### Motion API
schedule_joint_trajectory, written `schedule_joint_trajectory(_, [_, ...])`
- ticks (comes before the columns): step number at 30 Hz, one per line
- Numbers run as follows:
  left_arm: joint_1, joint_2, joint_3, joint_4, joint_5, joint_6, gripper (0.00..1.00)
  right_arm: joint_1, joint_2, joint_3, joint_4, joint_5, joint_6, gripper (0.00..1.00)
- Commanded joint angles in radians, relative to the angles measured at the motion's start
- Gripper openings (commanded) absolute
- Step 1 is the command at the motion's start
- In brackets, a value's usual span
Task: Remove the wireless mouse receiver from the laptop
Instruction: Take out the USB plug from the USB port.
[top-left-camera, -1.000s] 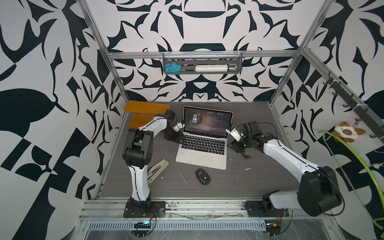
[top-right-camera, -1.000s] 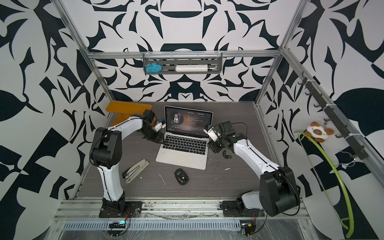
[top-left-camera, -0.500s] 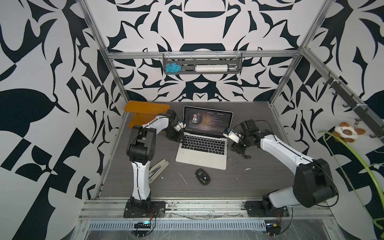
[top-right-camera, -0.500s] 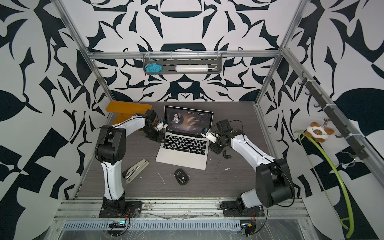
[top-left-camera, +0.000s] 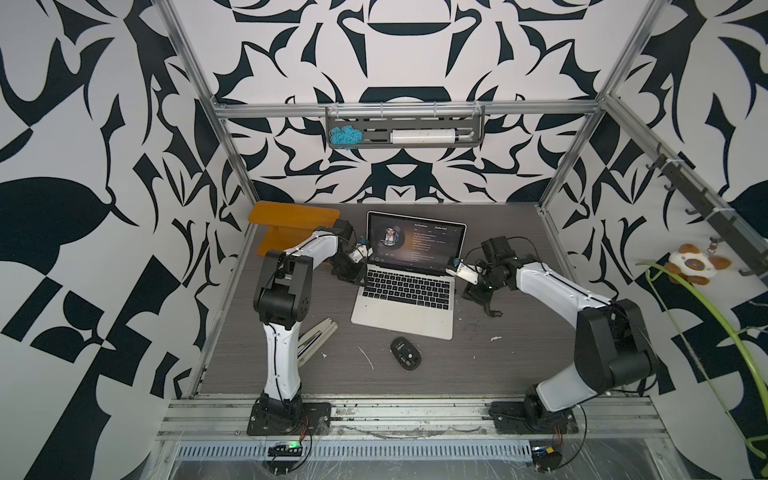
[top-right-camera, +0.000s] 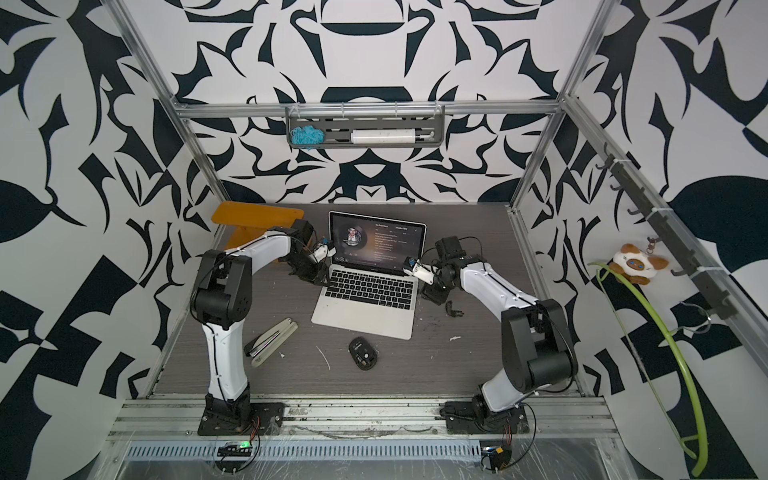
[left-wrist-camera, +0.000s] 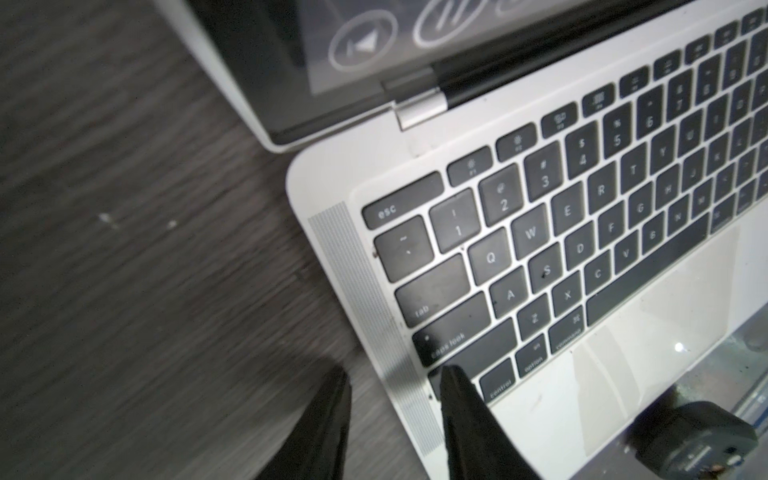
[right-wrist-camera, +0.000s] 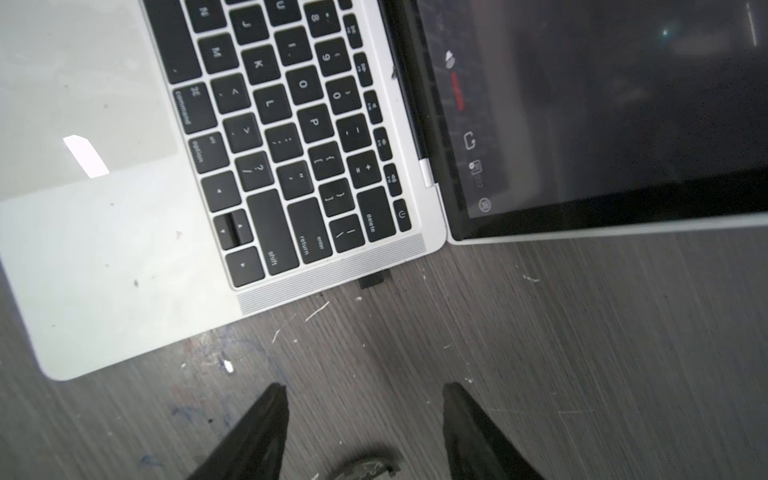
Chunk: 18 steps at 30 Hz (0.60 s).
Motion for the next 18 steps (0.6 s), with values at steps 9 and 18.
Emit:
schedule_joint_trajectory(9, [-0.009,0.061,-0.018,-0.067,-0.018,0.019,0.4,-0.012,0.16,0.082,0.012,-0.093,-0.089,0.63])
schedule_joint_trajectory(18, [-0.009,0.064,-0.021,-0.067,-0.029,0.025,0.4,-0.012,0.287,0.177,-0.034,-0.105,-0.098,0.62])
